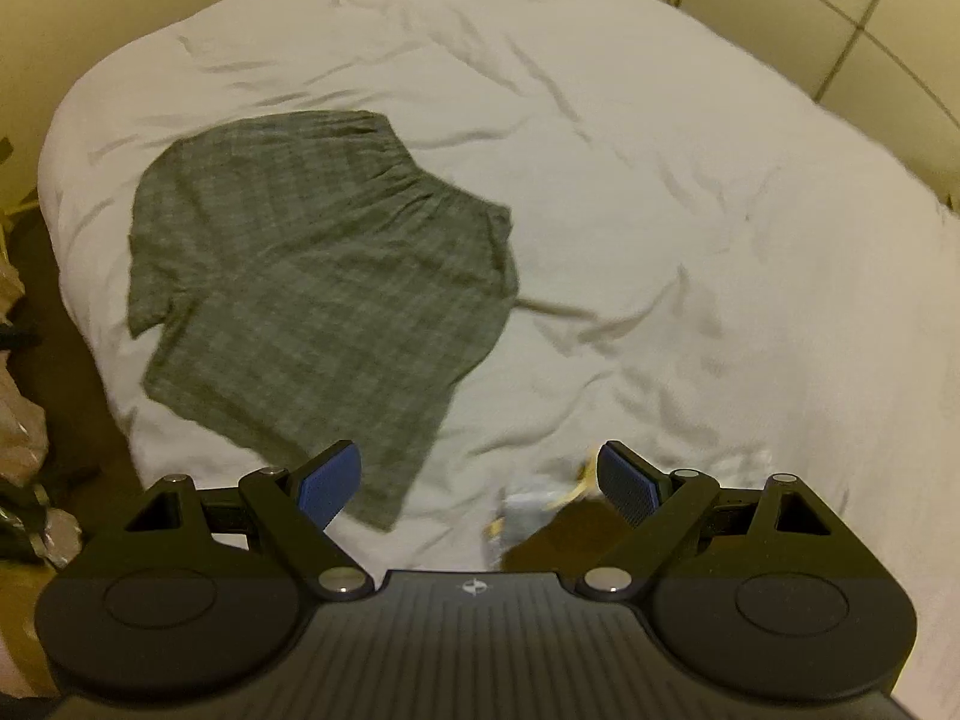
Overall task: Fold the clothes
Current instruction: 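Grasp the grey plaid shorts leg hem with the left gripper, then grasp the shorts waistband corner with the right gripper while the left gripper holds the hem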
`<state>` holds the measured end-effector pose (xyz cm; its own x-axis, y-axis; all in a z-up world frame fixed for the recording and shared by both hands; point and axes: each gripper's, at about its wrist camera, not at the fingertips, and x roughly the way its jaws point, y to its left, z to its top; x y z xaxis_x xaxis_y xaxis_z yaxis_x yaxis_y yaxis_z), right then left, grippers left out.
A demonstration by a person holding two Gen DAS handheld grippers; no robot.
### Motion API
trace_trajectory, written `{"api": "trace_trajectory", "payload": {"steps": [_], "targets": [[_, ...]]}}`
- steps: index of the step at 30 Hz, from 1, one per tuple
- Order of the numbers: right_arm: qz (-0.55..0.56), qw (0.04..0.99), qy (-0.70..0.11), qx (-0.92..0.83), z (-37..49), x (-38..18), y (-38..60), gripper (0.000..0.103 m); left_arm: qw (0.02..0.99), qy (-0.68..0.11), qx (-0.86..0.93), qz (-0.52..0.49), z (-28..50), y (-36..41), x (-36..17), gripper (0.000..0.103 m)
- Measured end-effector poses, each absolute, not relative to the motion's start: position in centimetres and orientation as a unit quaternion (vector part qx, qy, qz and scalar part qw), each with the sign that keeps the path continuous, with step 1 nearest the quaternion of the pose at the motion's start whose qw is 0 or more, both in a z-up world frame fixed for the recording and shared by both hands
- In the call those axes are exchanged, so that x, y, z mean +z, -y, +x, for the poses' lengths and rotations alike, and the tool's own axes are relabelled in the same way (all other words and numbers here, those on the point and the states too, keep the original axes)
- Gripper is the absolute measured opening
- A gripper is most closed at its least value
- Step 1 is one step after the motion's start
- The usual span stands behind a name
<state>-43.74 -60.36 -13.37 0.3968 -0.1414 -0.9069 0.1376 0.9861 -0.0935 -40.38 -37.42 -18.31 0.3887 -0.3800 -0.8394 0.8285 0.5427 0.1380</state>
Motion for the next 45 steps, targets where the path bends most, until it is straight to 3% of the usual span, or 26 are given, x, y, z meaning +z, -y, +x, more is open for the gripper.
{"api": "trace_trajectory", "payload": {"steps": [2,5,9,12,16,17,19,20,22,32,45], "targets": [[-0.026,0.838,-0.541,-0.070,-42.8,-14.0,61.8,0.087,0.789,-0.387,-0.385,0.282,-41.6,40.1,-19.4,0.092],[-0.067,0.839,-0.538,-0.040,-41.3,-15.8,64.4,0.083,0.801,-0.389,-0.373,0.259,-42.9,44.2,-21.6,0.080],[-0.164,0.833,-0.528,0.018,-39.3,-19.5,66.8,0.064,0.800,-0.410,-0.351,0.261,-44.5,49.9,-26.2,0.070],[-0.221,0.822,-0.521,0.072,-37.7,-22.6,68.3,0.057,0.797,-0.414,-0.334,0.287,-45.3,53.0,-29.3,0.069],[-0.249,0.814,-0.514,0.108,-36.0,-25.5,69.5,0.055,0.790,-0.398,-0.314,0.346,-46.2,55.7,-32.7,0.066],[-0.253,0.813,-0.511,0.114,-35.6,-25.8,69.8,0.055,0.786,-0.398,-0.309,0.357,-46.2,56.0,-33.4,0.061],[-0.261,0.813,-0.505,0.124,-34.8,-26.4,70.4,0.055,0.774,-0.406,-0.306,0.377,-45.9,56.3,-34.1,0.035],[-0.265,0.813,-0.502,0.130,-34.5,-26.7,70.7,0.055,0.768,-0.410,-0.305,0.386,-45.7,56.3,-34.4,0.030],[-0.300,0.807,-0.488,0.143,-33.9,-27.6,70.9,0.055,0.763,-0.419,-0.305,0.385,-45.2,56.1,-33.9,0.007],[-0.556,0.721,-0.331,0.246,-31.2,-33.6,70.2,0.060,0.803,-0.420,-0.299,0.299,-41.2,52.4,-27.0,0.002],[-0.656,0.632,-0.240,0.335,-30.1,-39.7,68.5,0.060,0.836,-0.429,-0.239,0.246,-36.9,48.2,-24.7,0.002]]}}
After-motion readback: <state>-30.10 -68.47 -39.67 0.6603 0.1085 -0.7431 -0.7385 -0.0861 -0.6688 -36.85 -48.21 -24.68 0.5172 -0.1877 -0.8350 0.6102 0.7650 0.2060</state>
